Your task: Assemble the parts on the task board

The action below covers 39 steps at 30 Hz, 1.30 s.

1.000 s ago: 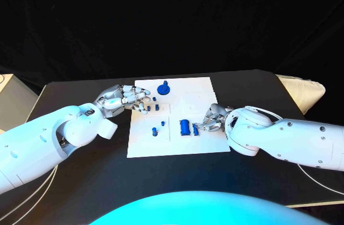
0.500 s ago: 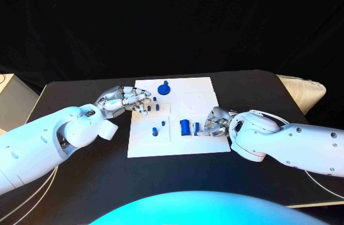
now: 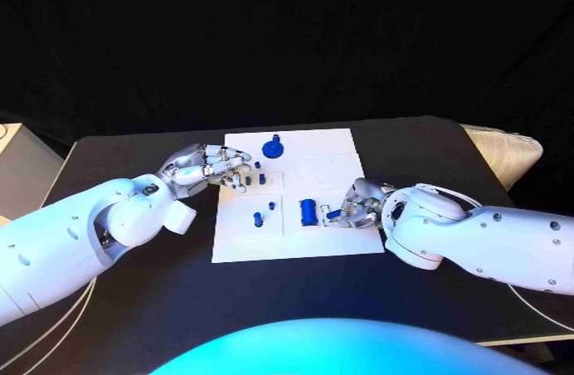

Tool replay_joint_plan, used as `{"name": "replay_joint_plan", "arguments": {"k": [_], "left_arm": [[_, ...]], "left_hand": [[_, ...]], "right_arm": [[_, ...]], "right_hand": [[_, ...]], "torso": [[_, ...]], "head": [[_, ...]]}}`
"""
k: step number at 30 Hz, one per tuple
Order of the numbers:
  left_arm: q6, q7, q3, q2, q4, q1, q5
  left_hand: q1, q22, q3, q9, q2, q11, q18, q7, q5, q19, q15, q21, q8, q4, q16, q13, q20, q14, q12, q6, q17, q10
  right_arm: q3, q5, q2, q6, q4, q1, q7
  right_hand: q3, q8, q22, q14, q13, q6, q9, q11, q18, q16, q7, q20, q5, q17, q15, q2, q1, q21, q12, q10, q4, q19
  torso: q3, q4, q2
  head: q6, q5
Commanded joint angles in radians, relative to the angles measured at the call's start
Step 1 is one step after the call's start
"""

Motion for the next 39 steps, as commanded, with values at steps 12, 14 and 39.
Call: {"name": "replay_joint_plan", "arguments": {"k": [12, 14, 39], "left_arm": [[0.017, 0.005, 0.0, -0.001, 0.003, -0.001, -0.001], [0.017, 0.005, 0.0, -0.001, 0.003, -0.001, -0.001], [0.019, 0.007, 0.0, -0.002, 0.003, -0.002, -0.001]], "left_hand": [[0.003, 0.001, 0.001, -0.001, 0.009, 0.001, -0.004, 0.001, 0.002, -0.006, -0.002, 0.005, -0.005, 0.003, 0.007, 0.001, -0.002, -0.007, 0.003, -0.007, 0.001, -0.008], [0.003, 0.001, 0.001, -0.001, 0.009, 0.001, -0.004, 0.001, 0.002, -0.006, -0.002, 0.005, -0.005, 0.003, 0.007, 0.001, -0.002, -0.007, 0.003, -0.007, 0.001, -0.008], [0.005, 0.004, 0.001, 0.0, 0.009, 0.001, -0.003, 0.001, 0.001, -0.01, -0.002, 0.007, -0.005, 0.003, 0.01, 0.003, -0.001, -0.01, 0.006, -0.008, 0.004, -0.011]], "right_arm": [[0.0, -0.017, 0.003, -0.021, 0.002, -0.001, 0.012], [0.0, -0.019, 0.001, -0.024, 0.005, -0.001, 0.016], [-0.001, -0.341, -0.048, -0.082, -0.027, -0.004, 0.513]], "right_hand": [[-0.009, 0.004, 0.158, 0.093, 0.137, -0.003, -0.002, -0.005, -0.001, -0.004, -0.003, -0.006, -0.003, 0.219, -0.004, 0.017, 0.003, -0.009, -0.002, 0.011, 0.001, 0.061], [-0.009, 0.004, 0.158, 0.093, 0.137, -0.003, -0.002, -0.005, -0.001, -0.004, -0.003, -0.006, -0.003, 0.219, -0.004, 0.017, 0.003, -0.009, -0.002, 0.011, 0.001, 0.061], [0.21, -0.136, 0.154, 0.094, 0.158, -0.089, -0.11, 0.042, 0.003, 0.003, 0.051, 0.026, 0.087, 0.227, 0.034, -0.034, 0.319, -0.049, 0.028, 0.012, -0.142, 0.048]], "torso": [[-0.0015, 0.0004, -0.001], [-0.0011, 0.0003, -0.001], [0.0006, 0.0005, 0.0]], "head": [[0.0, 0.001], [0.0, 0.002], [0.0, 0.002]]}}
